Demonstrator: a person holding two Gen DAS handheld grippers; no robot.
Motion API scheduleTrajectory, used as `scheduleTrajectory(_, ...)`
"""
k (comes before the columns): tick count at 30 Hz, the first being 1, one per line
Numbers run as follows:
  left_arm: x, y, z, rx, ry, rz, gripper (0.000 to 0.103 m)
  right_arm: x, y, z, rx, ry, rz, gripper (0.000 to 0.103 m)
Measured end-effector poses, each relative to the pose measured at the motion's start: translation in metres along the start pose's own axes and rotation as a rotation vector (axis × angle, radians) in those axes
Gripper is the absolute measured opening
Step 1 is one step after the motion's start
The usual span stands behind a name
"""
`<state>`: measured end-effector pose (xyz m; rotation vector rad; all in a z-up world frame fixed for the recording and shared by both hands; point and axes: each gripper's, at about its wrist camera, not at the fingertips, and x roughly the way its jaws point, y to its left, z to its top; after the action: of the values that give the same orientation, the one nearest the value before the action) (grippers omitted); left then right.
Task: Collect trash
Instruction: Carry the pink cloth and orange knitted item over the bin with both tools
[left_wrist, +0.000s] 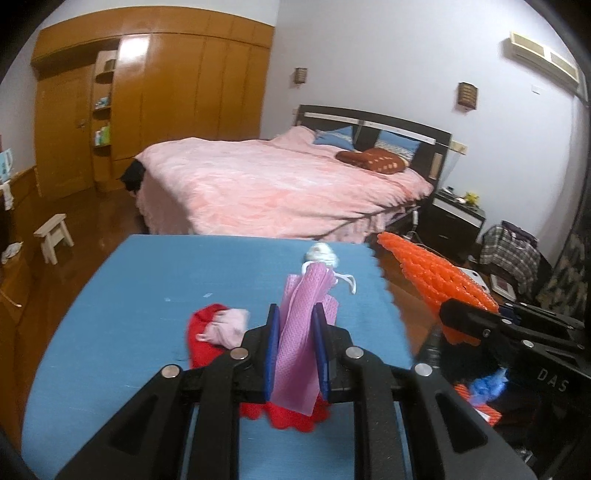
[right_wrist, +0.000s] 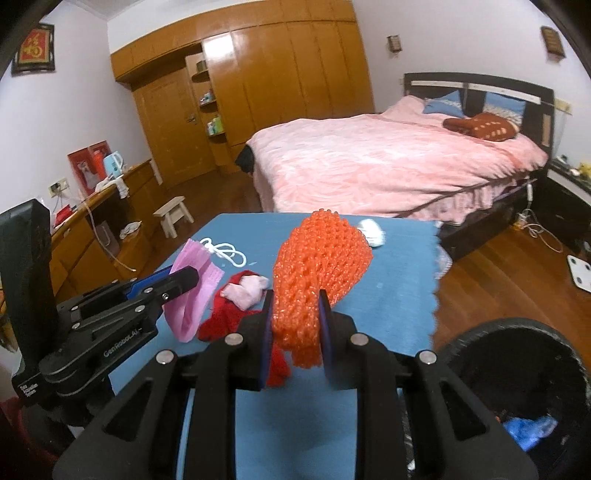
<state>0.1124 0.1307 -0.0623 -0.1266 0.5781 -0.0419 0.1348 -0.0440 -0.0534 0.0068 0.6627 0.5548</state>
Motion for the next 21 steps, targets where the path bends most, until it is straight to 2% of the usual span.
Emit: scheduleTrajectory(21,0.018,-0.144,-0.012,0.136,0.035,-0.235,0.018,-0.097,-0.115,-0.06,0.152,-0.041,-0.221,0.021)
